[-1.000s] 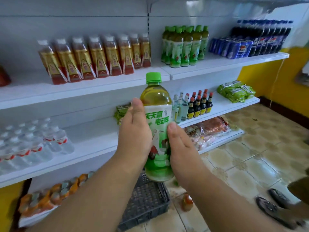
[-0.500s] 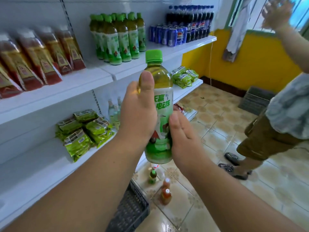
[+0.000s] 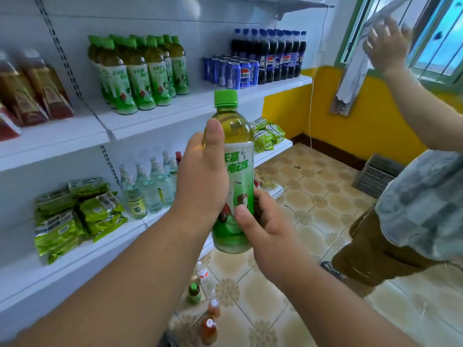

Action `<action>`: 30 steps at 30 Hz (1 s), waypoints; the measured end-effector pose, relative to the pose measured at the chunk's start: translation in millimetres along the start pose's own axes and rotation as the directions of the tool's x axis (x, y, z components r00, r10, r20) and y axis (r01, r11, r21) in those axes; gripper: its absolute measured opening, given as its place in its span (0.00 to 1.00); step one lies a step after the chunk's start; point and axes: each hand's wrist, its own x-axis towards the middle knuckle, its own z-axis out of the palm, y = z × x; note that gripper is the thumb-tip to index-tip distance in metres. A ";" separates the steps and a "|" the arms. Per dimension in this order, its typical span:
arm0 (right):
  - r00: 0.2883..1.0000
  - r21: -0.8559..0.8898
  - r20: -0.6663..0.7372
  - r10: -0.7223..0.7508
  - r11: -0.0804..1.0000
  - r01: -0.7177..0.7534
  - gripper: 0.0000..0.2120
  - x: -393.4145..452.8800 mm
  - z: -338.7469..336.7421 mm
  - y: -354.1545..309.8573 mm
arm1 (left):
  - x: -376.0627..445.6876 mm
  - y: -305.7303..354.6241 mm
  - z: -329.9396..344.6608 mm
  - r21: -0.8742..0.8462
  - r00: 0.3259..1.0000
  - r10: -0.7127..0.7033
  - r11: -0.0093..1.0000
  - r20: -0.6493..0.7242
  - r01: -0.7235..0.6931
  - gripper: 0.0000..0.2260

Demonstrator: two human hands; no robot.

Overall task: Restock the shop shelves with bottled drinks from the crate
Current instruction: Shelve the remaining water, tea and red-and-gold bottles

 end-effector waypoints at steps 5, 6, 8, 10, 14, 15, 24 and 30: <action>0.996 0.053 0.074 -0.039 0.998 0.035 0.20 22.1 -48.9 12.3 | 3.9 0.6 44.0 0.010 0.997 -0.009 1.000 -0.074 0.010 0.33; 0.994 0.073 0.104 -0.041 0.997 0.034 0.19 28.3 -51.8 15.8 | 7.0 -0.4 47.3 0.030 0.995 -0.006 1.000 -0.098 0.009 0.32; 0.988 0.098 0.142 -0.053 0.994 0.040 0.16 37.0 -49.7 19.4 | 13.3 -4.0 46.4 0.077 0.991 -0.003 0.997 -0.132 0.014 0.33; 0.983 0.127 0.169 -0.070 0.991 0.049 0.13 52.0 -42.7 21.1 | 25.7 -9.2 40.2 0.087 0.986 -0.004 0.996 -0.166 0.019 0.33; 0.968 0.141 0.230 -0.096 0.988 0.065 0.14 88.1 -26.7 20.8 | 55.7 -14.8 26.7 0.081 0.978 0.016 0.997 -0.208 0.001 0.33; 0.966 0.140 0.243 -0.091 0.988 0.058 0.15 98.0 -22.0 20.1 | 64.8 -16.3 22.3 0.081 0.977 0.024 0.997 -0.214 -0.007 0.32; 0.949 0.044 0.228 -0.218 0.976 0.214 0.20 205.9 11.0 -14.8 | 164.0 -9.4 -6.1 0.080 0.960 0.154 0.987 -0.233 -0.139 0.24; 0.943 0.041 0.217 -0.252 0.968 0.249 0.19 268.5 22.6 -16.6 | 224.3 -20.1 -9.7 0.091 0.941 0.203 0.979 -0.270 -0.185 0.27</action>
